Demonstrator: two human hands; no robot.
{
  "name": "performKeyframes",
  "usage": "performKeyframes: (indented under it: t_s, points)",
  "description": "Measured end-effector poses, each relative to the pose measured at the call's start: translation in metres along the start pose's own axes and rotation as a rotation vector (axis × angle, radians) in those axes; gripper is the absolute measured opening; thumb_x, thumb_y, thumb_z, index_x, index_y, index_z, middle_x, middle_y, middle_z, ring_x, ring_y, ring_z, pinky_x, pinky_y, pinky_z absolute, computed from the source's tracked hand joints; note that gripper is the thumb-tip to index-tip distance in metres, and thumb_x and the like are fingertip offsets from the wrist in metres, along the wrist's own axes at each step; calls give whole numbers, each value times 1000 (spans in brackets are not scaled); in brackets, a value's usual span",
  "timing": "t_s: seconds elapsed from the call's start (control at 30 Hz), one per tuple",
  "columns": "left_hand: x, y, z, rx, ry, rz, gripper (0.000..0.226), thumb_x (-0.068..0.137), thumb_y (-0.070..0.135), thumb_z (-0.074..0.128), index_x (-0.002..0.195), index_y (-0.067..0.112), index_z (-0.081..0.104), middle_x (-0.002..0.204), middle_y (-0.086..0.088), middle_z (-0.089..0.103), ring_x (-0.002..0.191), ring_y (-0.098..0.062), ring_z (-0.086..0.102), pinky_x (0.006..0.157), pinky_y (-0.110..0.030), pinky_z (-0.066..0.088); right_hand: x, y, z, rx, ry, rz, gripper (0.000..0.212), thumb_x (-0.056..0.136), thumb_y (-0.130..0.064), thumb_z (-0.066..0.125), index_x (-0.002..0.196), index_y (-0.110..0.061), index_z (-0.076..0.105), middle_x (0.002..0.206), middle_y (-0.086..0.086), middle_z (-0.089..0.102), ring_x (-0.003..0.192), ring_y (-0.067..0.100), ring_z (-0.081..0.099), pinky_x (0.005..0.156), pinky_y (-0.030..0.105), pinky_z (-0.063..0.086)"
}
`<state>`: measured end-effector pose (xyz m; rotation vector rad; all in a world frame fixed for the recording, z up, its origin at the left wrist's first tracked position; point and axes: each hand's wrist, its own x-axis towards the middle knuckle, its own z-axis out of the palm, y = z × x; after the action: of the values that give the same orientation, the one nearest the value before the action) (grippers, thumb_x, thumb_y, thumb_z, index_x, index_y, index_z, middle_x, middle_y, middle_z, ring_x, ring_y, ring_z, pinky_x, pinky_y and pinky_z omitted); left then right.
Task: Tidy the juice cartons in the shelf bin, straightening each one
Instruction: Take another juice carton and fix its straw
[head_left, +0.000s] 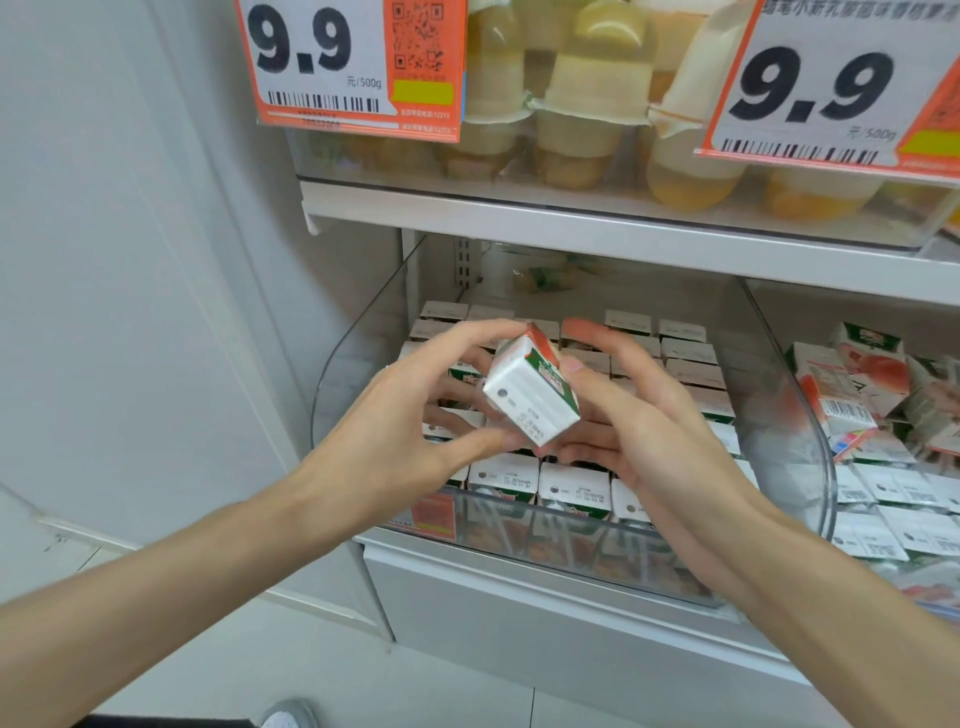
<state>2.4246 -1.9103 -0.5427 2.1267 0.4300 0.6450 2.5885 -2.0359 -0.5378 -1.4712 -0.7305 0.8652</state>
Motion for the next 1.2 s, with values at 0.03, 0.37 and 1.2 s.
performKeyframes:
  t_s: [0.03,0.37,1.2]
  points:
    - [1,0,0,-1,21,-1,64,88,20,83,142,43,56,122,11,68,100,-14,72,85,-29,60,0,-1,2,2,-17,2,28,106,-35,60,133,-39,64,94,12,82,79,25,78,78,36,57]
    - [2,-10,-5,21,90,-39,48,87,49,69,134,49,64,108,11,62,99,-10,72,80,-22,58,-2,-5,4,78,-143,82,38,110,-21,41,112,-7,76,95,24,79,87,33,77,86,41,58]
    - [2,-2,-3,-145,161,-134,33,81,25,86,110,23,71,110,7,79,98,-12,78,91,-20,59,-1,4,-1,-240,-20,-339,41,78,-17,90,113,-35,78,107,0,71,85,12,70,83,25,60]
